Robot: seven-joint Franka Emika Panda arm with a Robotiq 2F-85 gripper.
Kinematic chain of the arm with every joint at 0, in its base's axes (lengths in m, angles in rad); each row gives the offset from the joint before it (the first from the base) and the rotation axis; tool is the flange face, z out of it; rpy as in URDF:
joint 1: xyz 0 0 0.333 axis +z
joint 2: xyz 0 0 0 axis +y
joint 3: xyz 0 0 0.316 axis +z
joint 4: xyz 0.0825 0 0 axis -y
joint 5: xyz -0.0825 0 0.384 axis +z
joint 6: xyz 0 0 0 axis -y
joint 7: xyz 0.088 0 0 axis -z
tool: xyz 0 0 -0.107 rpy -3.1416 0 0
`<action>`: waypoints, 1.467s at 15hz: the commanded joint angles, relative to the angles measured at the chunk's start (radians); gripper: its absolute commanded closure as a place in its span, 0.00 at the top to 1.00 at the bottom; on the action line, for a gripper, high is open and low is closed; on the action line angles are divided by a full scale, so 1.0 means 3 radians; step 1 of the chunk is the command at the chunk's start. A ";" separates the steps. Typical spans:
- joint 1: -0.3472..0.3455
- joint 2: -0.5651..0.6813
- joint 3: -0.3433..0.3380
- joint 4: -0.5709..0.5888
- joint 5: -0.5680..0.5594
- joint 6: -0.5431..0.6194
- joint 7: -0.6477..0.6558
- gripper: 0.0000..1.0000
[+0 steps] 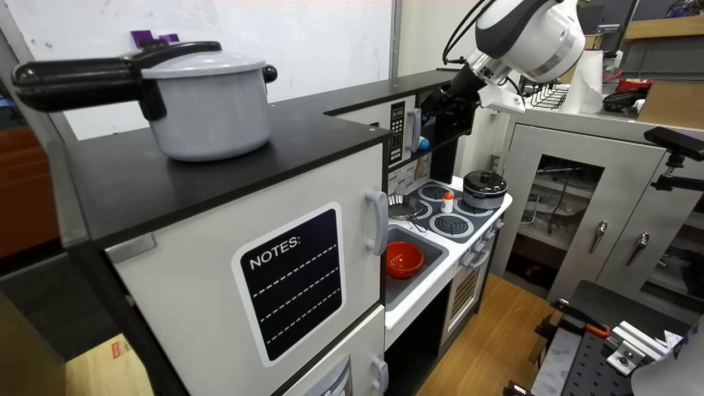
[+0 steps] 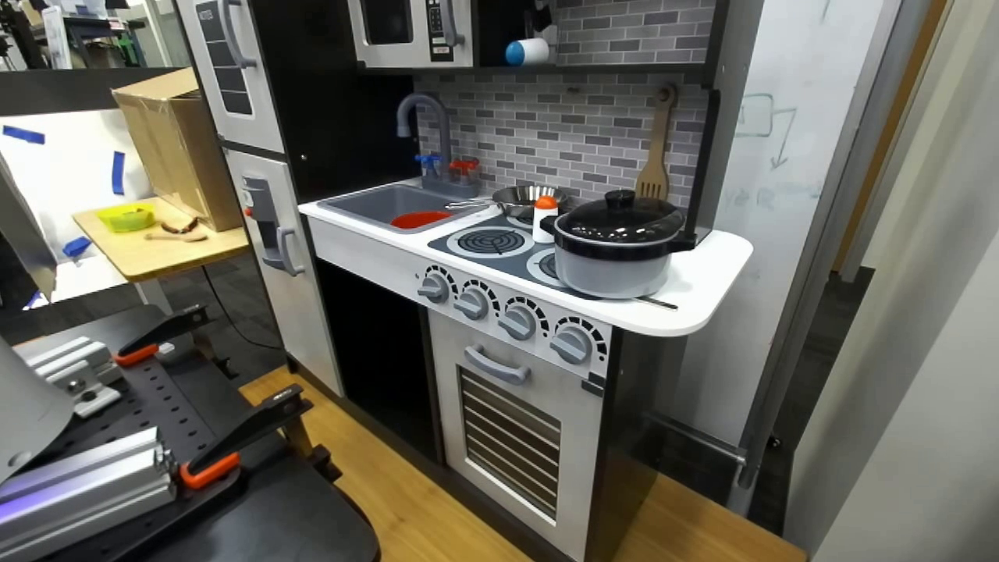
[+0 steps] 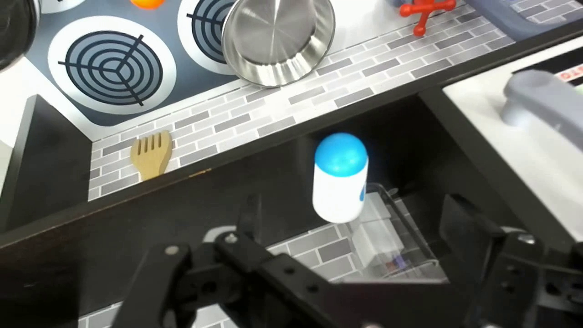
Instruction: Put the blue and white salt shaker on the shelf above the stove
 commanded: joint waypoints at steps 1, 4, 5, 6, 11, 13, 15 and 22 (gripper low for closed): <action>-0.0059 -0.0311 0.0032 -0.0277 -0.0149 0.0011 -0.0008 1.00; -0.0241 -0.0569 0.0123 -0.0506 -0.0351 -0.0097 0.0265 1.00; -0.0309 -0.0699 0.0151 -0.0626 -0.0430 -0.0147 0.0402 1.00; -0.0394 -0.0828 0.0190 -0.0750 -0.0527 -0.0210 0.0553 1.00; -0.0992 -0.1682 0.0583 -0.1406 -0.0990 -0.0719 0.1576 1.00; -0.1144 -0.1882 0.0681 -0.1286 -0.1072 -0.1065 0.1919 1.00; -0.1289 -0.2184 0.0719 -0.1240 -0.1134 -0.1387 0.2155 1.00; -0.1375 -0.2512 0.0573 -0.1216 -0.1097 -0.1704 0.2157 1.00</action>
